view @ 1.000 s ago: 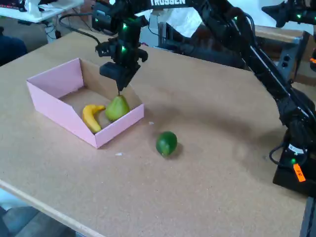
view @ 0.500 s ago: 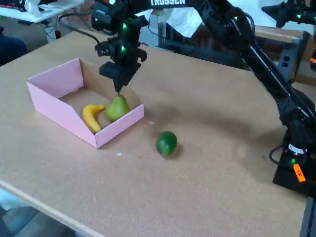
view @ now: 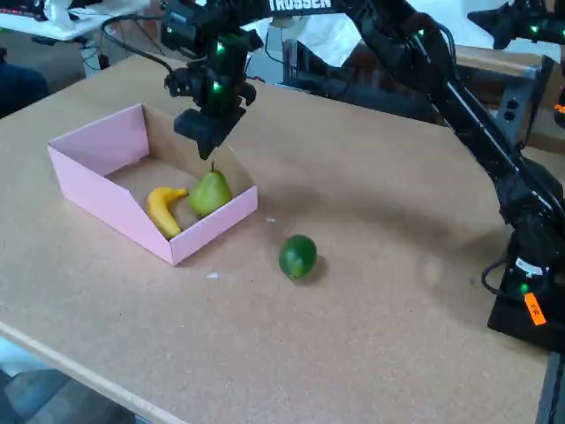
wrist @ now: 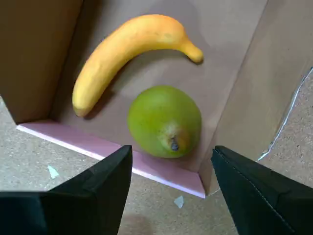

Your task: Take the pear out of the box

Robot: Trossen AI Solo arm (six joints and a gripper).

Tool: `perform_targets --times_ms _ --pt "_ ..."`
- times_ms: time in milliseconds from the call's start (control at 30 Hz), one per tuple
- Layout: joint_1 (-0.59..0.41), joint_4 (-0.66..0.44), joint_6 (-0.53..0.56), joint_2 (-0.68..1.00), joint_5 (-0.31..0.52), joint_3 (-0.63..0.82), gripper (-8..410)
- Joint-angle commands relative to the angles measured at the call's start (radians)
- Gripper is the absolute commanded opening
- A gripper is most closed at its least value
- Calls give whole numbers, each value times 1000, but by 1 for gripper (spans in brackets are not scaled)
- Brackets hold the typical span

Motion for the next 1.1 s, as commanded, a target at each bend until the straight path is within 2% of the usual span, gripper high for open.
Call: perform_targets --times_ms 0,633,900,1067 --pt "-5 11 -9 0 7 -8 225" --pt "-9 41 -19 43 -6 -44 225" --pt "-9 65 -19 50 -66 -50 225" --pt "-9 70 -17 50 -74 -51 225"
